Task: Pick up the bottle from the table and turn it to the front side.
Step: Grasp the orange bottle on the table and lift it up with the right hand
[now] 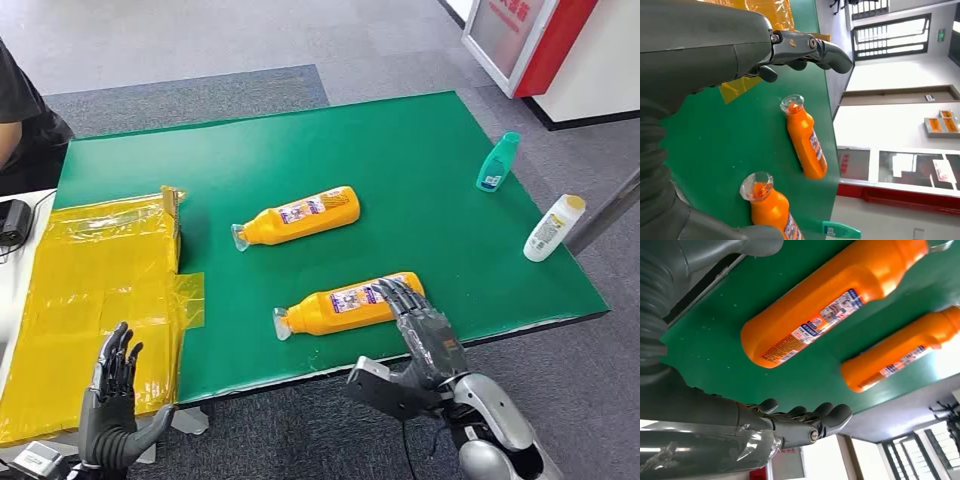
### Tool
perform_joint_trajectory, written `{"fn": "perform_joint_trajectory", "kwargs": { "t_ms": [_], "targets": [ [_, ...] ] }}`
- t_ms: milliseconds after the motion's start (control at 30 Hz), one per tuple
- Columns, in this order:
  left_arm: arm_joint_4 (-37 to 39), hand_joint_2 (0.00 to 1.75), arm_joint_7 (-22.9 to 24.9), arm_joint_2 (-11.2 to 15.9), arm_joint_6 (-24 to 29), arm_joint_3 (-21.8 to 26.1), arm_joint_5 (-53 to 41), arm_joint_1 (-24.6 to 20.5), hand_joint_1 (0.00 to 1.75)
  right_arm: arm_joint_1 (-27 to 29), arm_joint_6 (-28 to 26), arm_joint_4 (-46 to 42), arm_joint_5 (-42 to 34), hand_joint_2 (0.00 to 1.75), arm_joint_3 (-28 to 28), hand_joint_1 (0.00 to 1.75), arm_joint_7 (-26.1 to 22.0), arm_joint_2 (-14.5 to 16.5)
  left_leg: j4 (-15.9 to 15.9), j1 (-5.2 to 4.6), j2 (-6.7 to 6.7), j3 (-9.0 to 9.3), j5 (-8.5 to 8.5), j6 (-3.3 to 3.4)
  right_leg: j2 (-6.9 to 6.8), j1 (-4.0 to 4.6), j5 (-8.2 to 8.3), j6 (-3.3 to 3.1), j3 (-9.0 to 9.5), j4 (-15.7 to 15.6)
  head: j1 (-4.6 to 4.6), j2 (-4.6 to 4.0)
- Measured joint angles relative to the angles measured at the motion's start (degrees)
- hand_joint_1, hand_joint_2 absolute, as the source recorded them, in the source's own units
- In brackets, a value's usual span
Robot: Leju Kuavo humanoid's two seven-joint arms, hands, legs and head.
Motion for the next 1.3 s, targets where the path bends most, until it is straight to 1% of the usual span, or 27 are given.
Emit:
{"fn": "perform_joint_trajectory", "kwargs": {
  "t_ms": [267, 400, 533, 667, 867, 1000, 1300],
  "targets": [
    [2.0, 1.75, 0.1, 0.7, -0.6, -1.3, 0.0, -1.4, 0.00, -5.0, 2.3, 5.7, -0.8, 1.75, 0.1, 0.00, 1.1, -1.2, 0.0, -0.02, -0.01, -0.02, 0.04, 0.04, -0.01, -0.02, 0.01, 0.00, -0.01, 0.0, 0.01, 0.00],
    [5.1, 1.75, 0.3, 1.6, -2.9, -2.7, 1.6, -2.7, 0.00, -9.4, 4.7, 11.2, -1.9, 1.75, 0.7, 0.00, 1.6, -2.1, 0.0, -0.02, 0.00, -0.03, 0.06, 0.03, 0.00, -0.02, 0.05, -0.02, -0.02, 0.0, 0.02, 0.00],
    [7.1, 1.75, 0.3, 2.3, -3.1, -3.9, 2.0, -3.5, 0.00, -13.5, 5.7, 16.5, -2.2, 1.75, 1.5, 0.00, 1.8, -2.6, 0.0, -0.03, 0.00, -0.03, 0.10, 0.04, -0.01, -0.02, 0.09, 0.01, -0.02, 0.0, 0.01, 0.00],
    [8.4, 1.75, 0.3, 2.7, -3.0, -4.4, 2.0, -3.6, 0.00, -15.0, 5.8, 19.3, -2.2, 1.75, 2.0, 0.00, 1.9, -3.0, 0.0, -0.03, -0.01, -0.04, 0.12, 0.04, -0.01, -0.02, 0.09, 0.01, -0.03, 0.0, 0.01, 0.00],
    [9.3, 1.75, 0.2, 3.0, -3.1, -4.8, 2.1, -4.0, 0.00, -16.2, 6.7, 21.0, -2.3, 1.75, 2.8, 0.00, 2.5, -3.2, 0.0, -0.03, -0.01, -0.06, 0.12, 0.04, -0.01, -0.02, 0.08, 0.01, -0.05, 0.0, 0.00, 0.00],
    [9.7, 1.75, 0.1, 3.3, -3.3, -5.8, 2.3, -4.7, 0.00, -19.0, 8.5, 23.7, -2.4, 1.75, 4.0, 0.00, 3.4, -3.4, 0.0, -0.03, -0.01, -0.06, 0.15, 0.02, -0.01, -0.02, 0.12, 0.01, -0.05, 0.0, 0.02, 0.00],
    [10.8, 1.75, 0.0, 4.0, -2.8, -7.4, 2.6, -5.3, 0.00, -24.0, 10.2, 30.6, -2.4, 1.75, 6.8, 0.00, 3.5, -3.8, 0.0, -0.04, -0.01, -0.08, 0.21, 0.00, -0.01, -0.03, 0.18, 0.02, -0.07, 0.0, 0.01, 0.00]
  ]
}}
